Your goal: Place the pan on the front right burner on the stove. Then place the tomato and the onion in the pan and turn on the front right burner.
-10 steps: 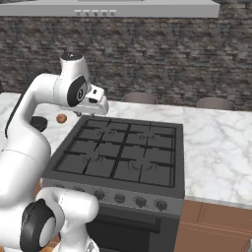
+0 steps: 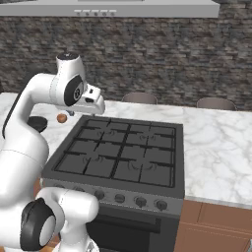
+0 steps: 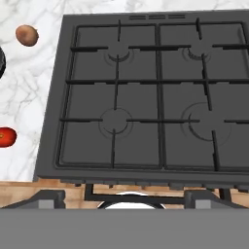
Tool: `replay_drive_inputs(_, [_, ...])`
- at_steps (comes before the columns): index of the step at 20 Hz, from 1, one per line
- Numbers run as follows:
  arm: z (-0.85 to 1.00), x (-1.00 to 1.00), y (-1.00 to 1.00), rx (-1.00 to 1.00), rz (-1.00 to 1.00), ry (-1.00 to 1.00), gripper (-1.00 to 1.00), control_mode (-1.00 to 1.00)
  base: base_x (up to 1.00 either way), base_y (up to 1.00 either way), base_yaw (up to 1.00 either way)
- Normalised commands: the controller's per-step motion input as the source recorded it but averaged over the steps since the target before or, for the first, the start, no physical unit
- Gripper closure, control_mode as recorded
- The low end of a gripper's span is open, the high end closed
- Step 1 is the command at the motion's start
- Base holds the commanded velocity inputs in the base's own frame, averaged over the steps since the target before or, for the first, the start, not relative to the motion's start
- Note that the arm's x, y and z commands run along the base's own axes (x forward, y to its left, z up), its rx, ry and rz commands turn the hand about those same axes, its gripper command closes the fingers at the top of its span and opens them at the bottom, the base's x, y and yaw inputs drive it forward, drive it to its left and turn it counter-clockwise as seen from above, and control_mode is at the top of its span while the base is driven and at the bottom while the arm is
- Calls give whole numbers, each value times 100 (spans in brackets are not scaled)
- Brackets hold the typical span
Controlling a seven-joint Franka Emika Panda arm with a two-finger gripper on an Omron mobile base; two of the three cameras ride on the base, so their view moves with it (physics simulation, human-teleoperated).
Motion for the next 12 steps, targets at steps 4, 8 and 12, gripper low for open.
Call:
replay_drive_inputs(4, [0,-1,29,0,0,0,-100,-100,0,0,0])
replay_drive_inputs(8, [0,-10,31,0,0,0,-100,-100,0,0,0])
replay_drive_inputs(12, [0,-10,40,0,0,0,-100,-100,0,0,0])
